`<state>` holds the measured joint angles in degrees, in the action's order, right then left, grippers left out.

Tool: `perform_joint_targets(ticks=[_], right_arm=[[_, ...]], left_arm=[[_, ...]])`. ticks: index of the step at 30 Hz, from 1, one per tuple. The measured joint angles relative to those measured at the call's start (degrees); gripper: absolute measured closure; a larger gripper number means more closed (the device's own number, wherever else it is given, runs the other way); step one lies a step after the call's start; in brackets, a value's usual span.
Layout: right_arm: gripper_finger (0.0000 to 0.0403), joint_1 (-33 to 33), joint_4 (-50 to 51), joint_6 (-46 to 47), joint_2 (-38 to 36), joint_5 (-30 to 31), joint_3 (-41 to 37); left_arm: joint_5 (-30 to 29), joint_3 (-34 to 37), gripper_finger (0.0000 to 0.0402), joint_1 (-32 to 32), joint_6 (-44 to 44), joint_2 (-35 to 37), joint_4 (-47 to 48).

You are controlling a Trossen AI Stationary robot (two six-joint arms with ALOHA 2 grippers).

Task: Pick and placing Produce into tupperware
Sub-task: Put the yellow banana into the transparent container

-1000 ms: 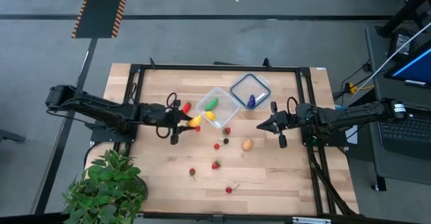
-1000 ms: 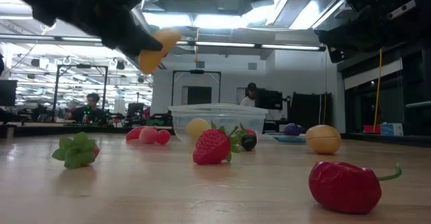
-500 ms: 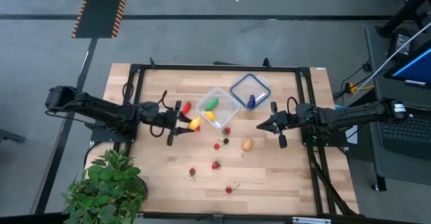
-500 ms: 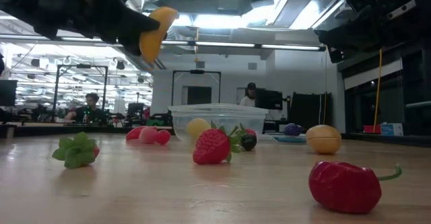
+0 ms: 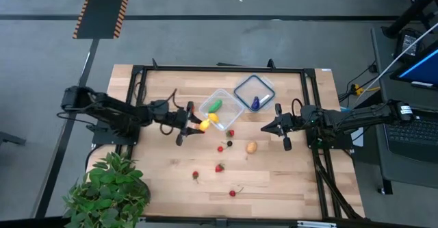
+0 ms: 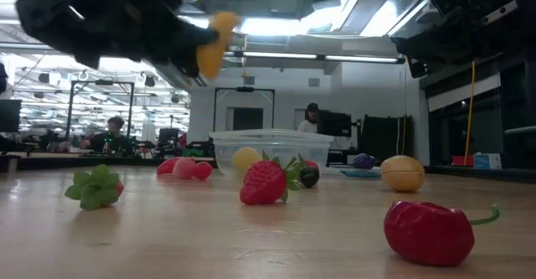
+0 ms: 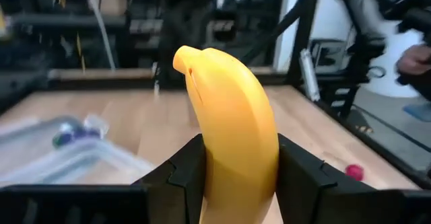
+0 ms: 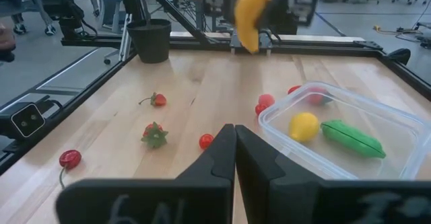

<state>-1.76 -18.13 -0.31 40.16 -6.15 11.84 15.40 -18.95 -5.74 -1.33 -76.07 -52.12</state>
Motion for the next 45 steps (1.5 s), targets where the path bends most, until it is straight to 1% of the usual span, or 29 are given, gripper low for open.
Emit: perform_joint_targets(ticks=[4, 7, 9, 12, 14, 19, 22, 24, 26, 31, 38, 45], right_arm=[[0.0389, 0.0, -0.3, -0.6, 0.0, 0.0, 0.0], [0.0389, 0.0, -0.8, -1.4, 0.0, 0.0, 0.0], [0.0389, 0.0, -0.9, -1.4, 0.0, 0.0, 0.0], [0.0389, 0.0, -0.9, -1.5, 0.0, 0.0, 0.0], [0.0389, 0.0, -0.9, -1.5, 0.0, 0.0, 0.0], [0.0389, 0.0, -0.8, -1.5, 0.0, 0.0, 0.0], [0.0389, 0.0, -0.8, -1.5, 0.0, 0.0, 0.0], [0.0389, 0.0, -0.9, -1.5, 0.0, 0.0, 0.0], [0.0389, 0.0, -0.9, -1.5, 0.0, 0.0, 0.0], [0.0389, 0.0, -0.9, -1.4, 0.0, 0.1, 0.0], [0.0389, 0.0, -0.9, -1.4, 0.0, 0.1, 0.0], [0.0389, 0.0, -1.1, 0.1, 0.0, 0.1, 0.0]], left_arm=[[1.8, -5.1, 0.0273, -2.2, -0.7, -7.2, 0.2], [6.0, -10.5, 0.0273, -4.2, -0.1, -12.0, 1.8], [7.5, -14.8, 0.0273, -5.7, 0.0, -14.4, 5.6], [7.6, -21.1, 0.0273, -7.7, 0.4, -17.3, 14.4], [6.6, -25.4, 0.0273, -8.5, 1.9, -18.7, 21.0], [-1.3, -35.5, 0.0273, -9.3, 6.9, -20.8, 40.7], [-5.0, -40.4, 0.0273, -9.7, 5.4, -21.6, 50.0], [-5.9, -43.0, 0.0273, -9.9, 3.1, -22.1, 53.6], [-6.2, -44.8, 0.0273, -10.0, 1.7, -22.2, 56.4], [-8.5, -48.0, 0.0273, -9.9, 1.3, -22.3, 63.2], [-11.6, -50.5, 0.0273, -10.2, -2.2, -22.3, 70.0], [-11.8, -51.6, 0.0273, -11.3, -5.8, -22.3, 72.4]])
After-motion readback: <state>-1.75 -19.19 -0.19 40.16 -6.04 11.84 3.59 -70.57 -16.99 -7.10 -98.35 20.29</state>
